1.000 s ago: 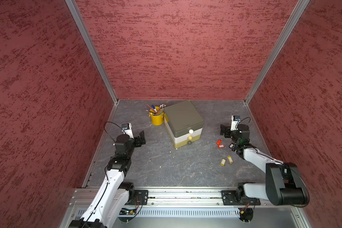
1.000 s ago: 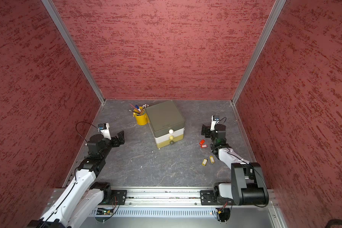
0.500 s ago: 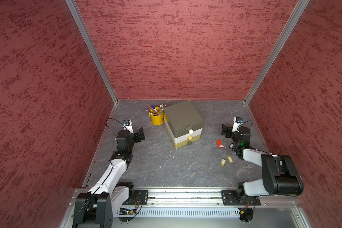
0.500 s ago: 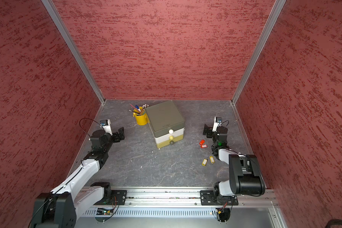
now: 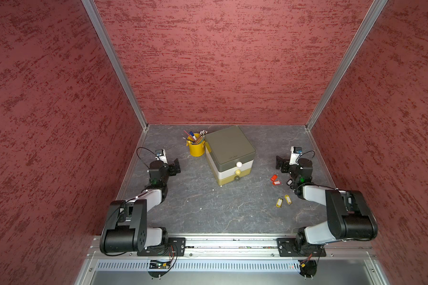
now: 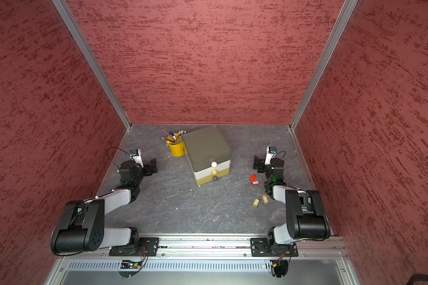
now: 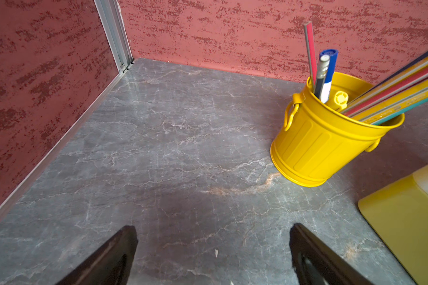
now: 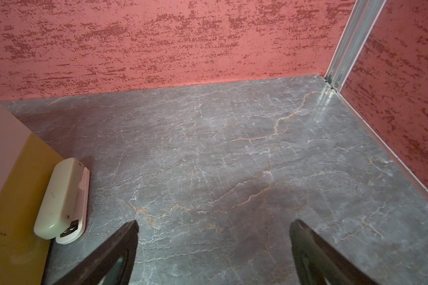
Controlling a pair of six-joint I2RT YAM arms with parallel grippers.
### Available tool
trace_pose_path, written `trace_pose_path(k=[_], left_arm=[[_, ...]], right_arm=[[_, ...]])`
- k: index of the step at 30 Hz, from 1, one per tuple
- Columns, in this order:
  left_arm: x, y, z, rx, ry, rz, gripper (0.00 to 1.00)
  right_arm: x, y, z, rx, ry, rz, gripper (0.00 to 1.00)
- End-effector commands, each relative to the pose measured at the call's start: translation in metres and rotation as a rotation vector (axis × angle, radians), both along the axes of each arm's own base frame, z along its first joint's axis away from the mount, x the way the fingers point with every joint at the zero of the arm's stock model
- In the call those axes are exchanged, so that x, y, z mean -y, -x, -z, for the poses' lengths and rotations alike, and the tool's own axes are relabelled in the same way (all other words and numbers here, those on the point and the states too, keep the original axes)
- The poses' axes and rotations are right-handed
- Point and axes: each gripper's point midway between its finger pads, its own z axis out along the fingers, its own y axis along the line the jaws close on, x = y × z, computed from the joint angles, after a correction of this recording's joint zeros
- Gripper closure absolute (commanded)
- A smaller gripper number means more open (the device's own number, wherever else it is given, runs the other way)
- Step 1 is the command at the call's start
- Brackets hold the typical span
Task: Take the keys out of the drawer
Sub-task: Reset both arms
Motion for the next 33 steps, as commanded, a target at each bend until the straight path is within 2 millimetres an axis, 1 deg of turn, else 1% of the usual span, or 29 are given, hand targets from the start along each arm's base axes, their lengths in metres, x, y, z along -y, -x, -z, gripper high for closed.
trace_pose_path(k=[1,8,12,13,18,22,25,29,33], left_arm=[[-0.003,-0.014,-0.022,0.081,-0.012,0.004,0.00],[-0.002,-0.010,-0.017,0.156,-0.017,0.006,0.00],[-0.002,-0.009,-0.008,0.182,-0.018,0.006,0.00],[-0.002,-0.009,-0.008,0.189,-0.019,0.005,0.00],[-0.002,-0.014,-0.005,0.156,-0.017,0.006,0.00],[-0.002,-0.015,-0.004,0.148,-0.016,0.008,0.00],[-0.001,-0.015,-0.005,0.153,-0.016,0.009,0.00],[0.000,-0.015,-0.005,0.152,-0.016,0.011,0.00],[0.000,-0.015,-0.005,0.153,-0.016,0.011,0.00]], right_arm=[[-0.001,-0.005,-0.008,0.030,0.001,-0.016,0.02],[-0.003,-0.004,-0.008,0.036,0.000,-0.028,0.02],[-0.006,0.000,-0.009,0.060,0.004,-0.043,0.02],[-0.006,0.001,-0.008,0.068,0.004,-0.046,0.02],[-0.005,0.011,-0.001,0.123,0.008,-0.035,0.02],[-0.003,0.016,-0.003,0.155,0.005,-0.025,0.02],[-0.002,0.015,-0.002,0.150,0.002,-0.020,0.01],[0.000,0.008,0.000,0.118,0.003,-0.011,0.02],[0.000,0.007,0.000,0.116,0.008,-0.005,0.02]])
